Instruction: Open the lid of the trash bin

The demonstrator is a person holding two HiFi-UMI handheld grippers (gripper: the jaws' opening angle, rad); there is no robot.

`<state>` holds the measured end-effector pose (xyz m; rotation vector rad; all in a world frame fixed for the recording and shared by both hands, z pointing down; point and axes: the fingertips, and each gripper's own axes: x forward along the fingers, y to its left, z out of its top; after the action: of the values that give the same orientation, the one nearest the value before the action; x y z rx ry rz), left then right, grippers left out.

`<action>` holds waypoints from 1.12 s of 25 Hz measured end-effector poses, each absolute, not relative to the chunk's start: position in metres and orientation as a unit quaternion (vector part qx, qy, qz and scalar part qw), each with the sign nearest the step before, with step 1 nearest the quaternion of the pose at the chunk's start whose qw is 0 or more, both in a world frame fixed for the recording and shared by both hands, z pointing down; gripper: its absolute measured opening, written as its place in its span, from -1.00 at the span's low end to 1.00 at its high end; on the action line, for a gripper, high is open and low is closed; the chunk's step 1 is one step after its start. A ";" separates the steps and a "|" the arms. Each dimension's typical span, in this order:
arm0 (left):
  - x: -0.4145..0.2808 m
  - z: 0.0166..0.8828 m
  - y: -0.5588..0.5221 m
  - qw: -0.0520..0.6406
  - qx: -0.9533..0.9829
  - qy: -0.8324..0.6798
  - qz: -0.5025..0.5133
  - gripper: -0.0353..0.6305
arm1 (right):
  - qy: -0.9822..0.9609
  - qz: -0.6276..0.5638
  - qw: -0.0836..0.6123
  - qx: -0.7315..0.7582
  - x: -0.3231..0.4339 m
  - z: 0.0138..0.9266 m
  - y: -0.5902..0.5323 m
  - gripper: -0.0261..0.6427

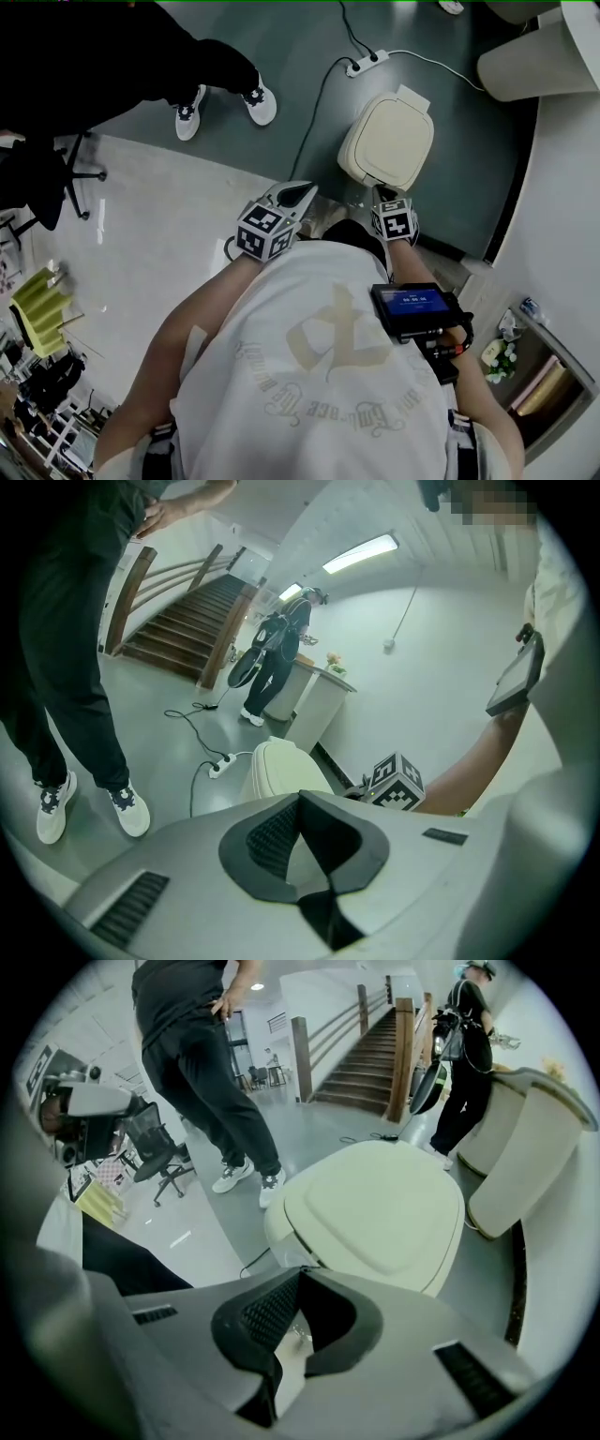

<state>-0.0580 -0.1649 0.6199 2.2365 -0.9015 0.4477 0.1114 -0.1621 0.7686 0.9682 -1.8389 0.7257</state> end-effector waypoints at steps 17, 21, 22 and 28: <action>-0.052 0.625 -0.154 0.339 0.858 -0.344 0.177 -0.85 | -0.735 0.214 0.513 0.389 0.116 0.772 -0.157 -0.90; -0.052 0.626 -0.154 0.340 0.857 -0.344 0.178 -0.85 | -0.734 0.212 0.510 0.395 0.119 0.772 -0.159 -0.90; -0.052 0.626 -0.154 0.339 0.857 -0.344 0.178 -0.85 | -0.736 0.213 0.508 0.393 0.118 0.772 -0.159 -0.90; -0.051 0.628 -0.154 0.339 0.857 -0.344 0.178 -0.85 | -0.740 0.216 0.499 0.396 0.120 0.773 -0.159 -0.90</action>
<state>-0.0508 -0.1541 0.6276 2.2327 -0.8954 0.4634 0.1196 -0.1594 0.7728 0.9581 -1.7908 0.5232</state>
